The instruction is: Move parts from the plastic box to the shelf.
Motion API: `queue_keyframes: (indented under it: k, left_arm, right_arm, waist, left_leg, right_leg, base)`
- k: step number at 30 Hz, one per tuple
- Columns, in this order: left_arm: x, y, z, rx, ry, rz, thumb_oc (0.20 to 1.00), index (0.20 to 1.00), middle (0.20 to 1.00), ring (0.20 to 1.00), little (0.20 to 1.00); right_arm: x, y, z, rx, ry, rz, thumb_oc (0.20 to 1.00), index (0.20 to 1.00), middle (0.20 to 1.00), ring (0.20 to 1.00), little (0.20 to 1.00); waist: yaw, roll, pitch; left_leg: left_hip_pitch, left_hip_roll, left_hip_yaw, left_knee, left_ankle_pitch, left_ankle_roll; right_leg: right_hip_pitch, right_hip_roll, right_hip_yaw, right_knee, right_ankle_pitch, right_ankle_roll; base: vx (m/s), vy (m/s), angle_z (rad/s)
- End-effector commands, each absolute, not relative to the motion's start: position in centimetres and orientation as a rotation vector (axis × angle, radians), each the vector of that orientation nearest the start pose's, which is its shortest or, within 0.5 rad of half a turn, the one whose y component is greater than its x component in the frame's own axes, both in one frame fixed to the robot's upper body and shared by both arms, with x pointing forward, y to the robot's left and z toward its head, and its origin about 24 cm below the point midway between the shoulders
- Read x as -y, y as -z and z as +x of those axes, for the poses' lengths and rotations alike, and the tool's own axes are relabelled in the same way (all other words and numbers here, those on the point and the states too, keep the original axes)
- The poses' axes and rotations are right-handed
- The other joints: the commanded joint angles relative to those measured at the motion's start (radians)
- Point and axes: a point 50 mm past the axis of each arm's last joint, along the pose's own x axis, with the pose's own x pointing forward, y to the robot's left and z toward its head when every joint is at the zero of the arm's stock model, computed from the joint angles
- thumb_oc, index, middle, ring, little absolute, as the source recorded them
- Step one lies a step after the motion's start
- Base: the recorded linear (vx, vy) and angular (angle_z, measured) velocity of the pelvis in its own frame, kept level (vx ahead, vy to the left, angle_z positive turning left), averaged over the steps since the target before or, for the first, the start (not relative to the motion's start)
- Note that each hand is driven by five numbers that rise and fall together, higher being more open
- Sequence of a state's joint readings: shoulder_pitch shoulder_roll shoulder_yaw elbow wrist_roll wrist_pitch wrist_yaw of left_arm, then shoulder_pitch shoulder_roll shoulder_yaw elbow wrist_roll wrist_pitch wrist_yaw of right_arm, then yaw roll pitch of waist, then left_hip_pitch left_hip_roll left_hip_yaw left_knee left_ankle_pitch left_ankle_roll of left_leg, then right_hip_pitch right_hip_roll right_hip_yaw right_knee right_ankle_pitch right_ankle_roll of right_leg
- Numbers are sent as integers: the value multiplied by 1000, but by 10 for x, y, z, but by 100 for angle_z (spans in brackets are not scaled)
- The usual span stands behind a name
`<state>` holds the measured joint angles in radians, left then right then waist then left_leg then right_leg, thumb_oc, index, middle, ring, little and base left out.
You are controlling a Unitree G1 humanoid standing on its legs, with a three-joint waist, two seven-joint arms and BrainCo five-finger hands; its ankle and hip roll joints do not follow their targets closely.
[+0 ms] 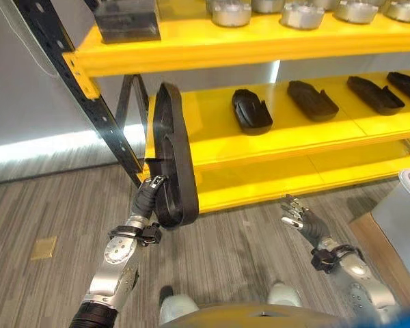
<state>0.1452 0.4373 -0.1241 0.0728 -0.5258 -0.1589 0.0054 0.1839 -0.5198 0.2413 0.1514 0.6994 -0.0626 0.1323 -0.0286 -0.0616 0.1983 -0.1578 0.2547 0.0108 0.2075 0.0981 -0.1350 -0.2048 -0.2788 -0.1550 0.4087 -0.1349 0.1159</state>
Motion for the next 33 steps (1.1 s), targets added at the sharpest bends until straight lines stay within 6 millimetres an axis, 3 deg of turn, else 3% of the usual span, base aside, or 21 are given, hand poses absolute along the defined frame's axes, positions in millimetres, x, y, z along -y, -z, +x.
queue_keyframes:
  k: [1, 2, 3, 4, 8, 14, 22, 25, 33]
  left_arm:
    - [-223, -59, 234, 115, 48, -52, 200, 200, 200, 200, 200]
    - [-223, -59, 234, 115, 48, -52, 200, 200, 200, 200, 200]
    - [-227, -56, 228, 99, 40, -50, 200, 200, 200, 200, 200]
    - [-226, -57, 229, 101, 54, -46, 200, 200, 200, 200, 200]
    - [-230, -60, 225, 103, 65, -25, 200, 200, 200, 200, 200]
    - [-232, -64, 226, 115, 69, 6, 200, 200, 200, 200, 200]
    - [-229, -75, 236, 154, 100, 63, 200, 200, 200, 200, 200]
    - [-221, -84, 250, 191, 128, 93, 200, 200, 200, 200, 200]
    - [-214, -86, 285, 177, 113, 129, 200, 200, 200, 200, 200]
  right_arm:
    - [202, -9, 215, -160, -186, 249, 1000, 1000, 1000, 1000, 1000]
    - [202, -9, 215, -160, -185, 249, 1000, 1000, 1000, 1000, 1000]
    - [201, -4, 210, -174, -180, 273, 1000, 1000, 1000, 1000, 1000]
    - [200, 0, 209, -181, -156, 295, 1000, 1000, 1000, 1000, 1000]
    - [199, 1, 205, -184, -158, 315, 1000, 1000, 1000, 1000, 1000]
    - [193, 5, 205, -207, -176, 324, 1000, 1000, 1000, 1000, 1000]
    - [189, 4, 208, -207, -209, 323, 1000, 1000, 1000, 1000, 1000]
    - [185, 2, 210, -204, -229, 321, 1000, 1000, 1000, 1000, 1000]
    - [179, 1, 211, -222, -282, 314, 1000, 1000, 1000, 1000, 1000]
  waist:
    - [32, 23, -2]
    - [31, 22, -1]
    - [33, 21, -8]
    - [37, 8, -9]
    - [33, -3, -28]
    - [25, -15, -29]
    - [17, -21, -30]
    - [4, -21, -35]
    - [-25, -22, -34]
  left_leg:
    - [-40, -69, -43, -160, 68, 2]
    - [-38, -71, -43, -160, 67, 2]
    - [-16, -69, -59, -131, 22, 20]
    - [-46, -100, -54, -70, -17, 26]
    - [-49, -119, -7, -19, -71, 43]
    - [-69, -128, 32, 51, -122, 57]
    - [-73, -128, 50, 78, -144, 61]
    - [-77, -127, 57, 74, -143, 59]
    - [-76, -115, 73, 67, -137, 55]
  right_leg:
    - [236, 86, 8, -147, 20, -1]
    - [237, 84, 8, -147, 19, 0]
    - [246, 82, 26, -137, 3, 9]
    - [277, 49, 39, -169, 28, 32]
    - [271, 5, 86, -216, 94, 61]
    - [269, -23, 104, -259, 125, 73]
    - [268, -30, 114, -276, 138, 80]
    - [260, -31, 119, -285, 143, 82]
    - [239, -26, 138, -289, 151, 85]
  base:
    - [166, 53, 7]
    - [193, 73, -57]
    - [223, 138, -60]
    - [258, 180, -60]
    - [127, 140, -28]
    - [68, 90, -40]
    - [35, 24, -6]
    - [23, 12, -4]
    - [14, 0, -9]
